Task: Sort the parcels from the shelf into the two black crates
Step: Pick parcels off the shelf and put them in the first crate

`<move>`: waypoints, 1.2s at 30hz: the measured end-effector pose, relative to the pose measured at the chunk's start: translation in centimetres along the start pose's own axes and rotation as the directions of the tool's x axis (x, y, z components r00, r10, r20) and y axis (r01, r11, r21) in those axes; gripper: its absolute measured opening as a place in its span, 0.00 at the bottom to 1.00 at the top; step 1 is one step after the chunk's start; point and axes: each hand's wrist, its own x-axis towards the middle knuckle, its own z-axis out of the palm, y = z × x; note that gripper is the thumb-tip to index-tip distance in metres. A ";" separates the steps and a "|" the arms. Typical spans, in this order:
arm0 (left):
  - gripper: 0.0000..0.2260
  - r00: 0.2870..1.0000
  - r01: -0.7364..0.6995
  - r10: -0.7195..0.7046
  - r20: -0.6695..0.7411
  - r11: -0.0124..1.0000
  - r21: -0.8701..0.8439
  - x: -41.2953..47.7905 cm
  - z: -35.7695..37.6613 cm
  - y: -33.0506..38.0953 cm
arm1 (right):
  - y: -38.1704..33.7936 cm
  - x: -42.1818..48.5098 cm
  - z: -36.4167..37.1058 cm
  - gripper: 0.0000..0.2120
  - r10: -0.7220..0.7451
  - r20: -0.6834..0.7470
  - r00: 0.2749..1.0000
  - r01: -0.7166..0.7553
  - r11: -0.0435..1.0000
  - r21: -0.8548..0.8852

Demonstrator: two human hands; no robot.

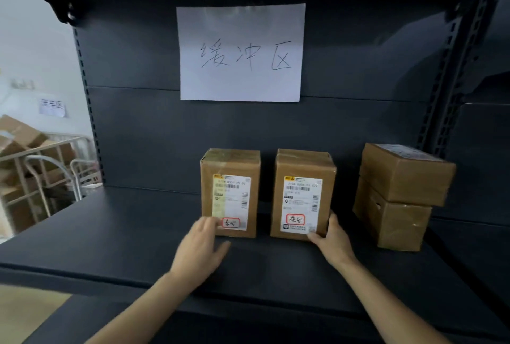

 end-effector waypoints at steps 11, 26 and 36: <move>0.44 0.964 0.089 -0.109 0.243 0.992 0.092 5.9 0.4 -5.2 | 0.8 2.9 0.2 0.45 -0.005 0.139 0.990 -0.006 0.997 0.081; 0.37 0.950 0.179 -0.111 0.292 0.959 -0.218 5.9 1.4 -4.5 | 0.1 2.5 0.5 0.42 -0.026 0.180 0.983 -0.007 0.984 0.180; 0.31 0.977 0.186 -0.077 0.197 0.758 -0.626 2.8 -2.5 -2.7 | -1.9 -1.2 -1.1 0.32 -0.068 0.157 0.985 0.021 0.959 0.283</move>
